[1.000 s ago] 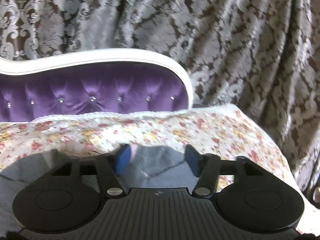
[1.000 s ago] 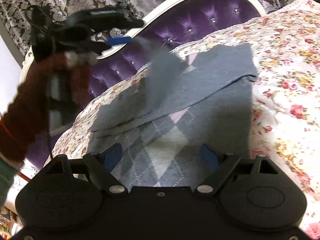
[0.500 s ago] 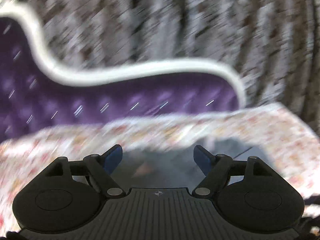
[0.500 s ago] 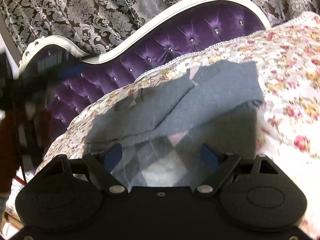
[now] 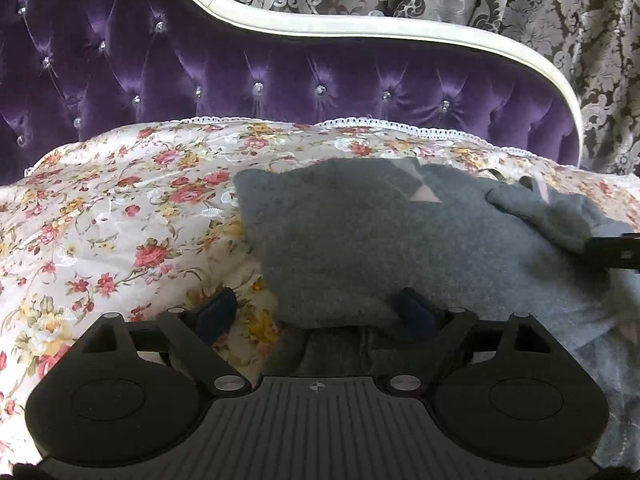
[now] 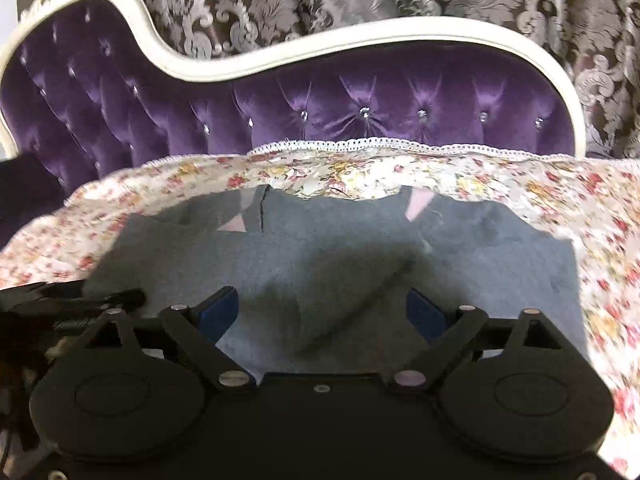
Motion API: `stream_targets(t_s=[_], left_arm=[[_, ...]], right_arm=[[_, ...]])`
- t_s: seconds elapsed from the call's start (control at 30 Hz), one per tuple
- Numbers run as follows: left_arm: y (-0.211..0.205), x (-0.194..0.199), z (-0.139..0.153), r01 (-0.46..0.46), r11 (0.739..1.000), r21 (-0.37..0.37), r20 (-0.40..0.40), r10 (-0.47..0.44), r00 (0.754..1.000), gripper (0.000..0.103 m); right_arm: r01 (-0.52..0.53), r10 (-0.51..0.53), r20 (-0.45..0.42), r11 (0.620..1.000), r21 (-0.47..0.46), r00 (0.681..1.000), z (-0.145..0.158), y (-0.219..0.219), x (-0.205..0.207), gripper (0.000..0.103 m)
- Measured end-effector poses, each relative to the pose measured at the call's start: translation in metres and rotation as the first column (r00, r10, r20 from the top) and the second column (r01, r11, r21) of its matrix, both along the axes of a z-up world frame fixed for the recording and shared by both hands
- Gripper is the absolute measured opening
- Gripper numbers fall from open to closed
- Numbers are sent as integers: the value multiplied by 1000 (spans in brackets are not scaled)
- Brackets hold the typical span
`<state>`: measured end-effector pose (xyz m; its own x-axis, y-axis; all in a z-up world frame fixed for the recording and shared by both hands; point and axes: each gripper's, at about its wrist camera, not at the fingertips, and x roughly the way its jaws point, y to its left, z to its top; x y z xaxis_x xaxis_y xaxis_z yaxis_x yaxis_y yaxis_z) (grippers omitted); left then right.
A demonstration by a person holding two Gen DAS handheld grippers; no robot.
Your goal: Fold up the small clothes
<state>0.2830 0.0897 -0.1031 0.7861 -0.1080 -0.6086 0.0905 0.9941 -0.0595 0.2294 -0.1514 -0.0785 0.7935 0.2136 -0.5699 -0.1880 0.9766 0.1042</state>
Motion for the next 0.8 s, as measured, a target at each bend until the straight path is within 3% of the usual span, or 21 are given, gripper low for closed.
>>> stream_targets(t_s=[0.2, 0.37, 0.53, 0.67, 0.8], left_arm=[[-1, 1, -1, 0, 1000, -11, -2, 0, 1000, 90], [1, 1, -4, -2, 1000, -22, 4, 2, 1000, 91], [0, 0, -4, -5, 1000, -26, 7, 5, 1000, 90], [0, -1, -4, -6, 1000, -25, 8, 6, 1000, 90], [0, -2, -3, -9, 1000, -27, 11, 9, 1000, 90]], right_arm=[[50, -60, -45, 982, -184, 997, -25, 20, 34, 92], [165, -170, -3, 957, -240, 985, -20, -14, 35, 91], [279, -288, -33, 947, -159, 957, -14, -85, 18, 91], [355, -363, -50, 926, -127, 930, -12, -122, 7, 91], [397, -397, -38, 918, -16, 917, -6, -147, -1, 91]])
